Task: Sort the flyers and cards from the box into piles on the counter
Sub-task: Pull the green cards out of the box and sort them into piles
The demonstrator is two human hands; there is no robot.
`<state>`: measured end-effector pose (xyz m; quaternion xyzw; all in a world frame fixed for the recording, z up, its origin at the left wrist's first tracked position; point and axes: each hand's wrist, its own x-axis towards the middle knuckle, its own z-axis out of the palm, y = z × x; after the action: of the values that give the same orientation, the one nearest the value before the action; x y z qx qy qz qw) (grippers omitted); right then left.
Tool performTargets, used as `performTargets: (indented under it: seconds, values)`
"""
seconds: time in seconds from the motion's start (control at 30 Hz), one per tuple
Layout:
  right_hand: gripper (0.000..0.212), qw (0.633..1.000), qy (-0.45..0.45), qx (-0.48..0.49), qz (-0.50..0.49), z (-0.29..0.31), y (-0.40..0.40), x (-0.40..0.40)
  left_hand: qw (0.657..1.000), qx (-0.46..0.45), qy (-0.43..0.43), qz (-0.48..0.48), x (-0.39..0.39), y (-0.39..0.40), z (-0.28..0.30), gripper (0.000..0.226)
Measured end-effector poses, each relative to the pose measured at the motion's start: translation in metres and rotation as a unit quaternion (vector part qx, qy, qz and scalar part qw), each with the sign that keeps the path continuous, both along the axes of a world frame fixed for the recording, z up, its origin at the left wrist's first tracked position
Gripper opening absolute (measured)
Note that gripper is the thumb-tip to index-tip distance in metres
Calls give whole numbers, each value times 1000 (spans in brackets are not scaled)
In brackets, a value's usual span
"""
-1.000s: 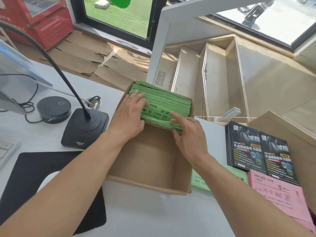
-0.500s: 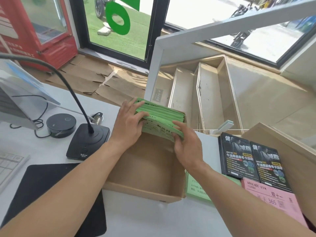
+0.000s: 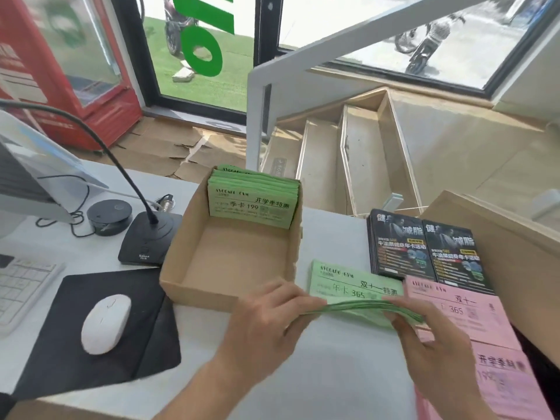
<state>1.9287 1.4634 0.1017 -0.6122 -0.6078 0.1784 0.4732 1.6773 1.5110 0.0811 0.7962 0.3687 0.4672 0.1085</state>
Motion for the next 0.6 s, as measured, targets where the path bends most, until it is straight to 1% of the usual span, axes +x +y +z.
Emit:
performTargets:
  seconds: [0.07, 0.13, 0.2, 0.37, 0.43, 0.5, 0.53, 0.6]
  values:
    - [47, 1000, -1, -9, 1, -11, -22, 18, 1000, 3, 13, -14, 17, -20, -11, 8]
    - [48, 999, 14, -36, -7, -26, -38, 35, 999, -18, 18, -30, 31, -34, -22, 9]
    - [53, 997, 22, -68, -9, -38, -47, 48, 997, -60, 28, -37, 41, -44, -37, 10]
    - [54, 986, -23, -159, 41, -63, -60, 57, 985, -170, 39, -3, 46, -54, -68, 11]
    - [57, 982, -46, -174, 54, -69, -64, 56, 977, -206, 48, 8, 45, -57, -71, 20]
    - [61, 982, -51, -177, 47, -71, -65, 56, 971, -229, 56, 23, 42, -61, -68, 42]
    - [64, 982, -47, -177, 43, -72, -64, 55, 968, -247, 46, 29, 41, -61, -66, 51]
    - [67, 983, -54, -169, 39, -73, -63, 56, 951, -307, -8, 38, 36, -61, -62, 61]
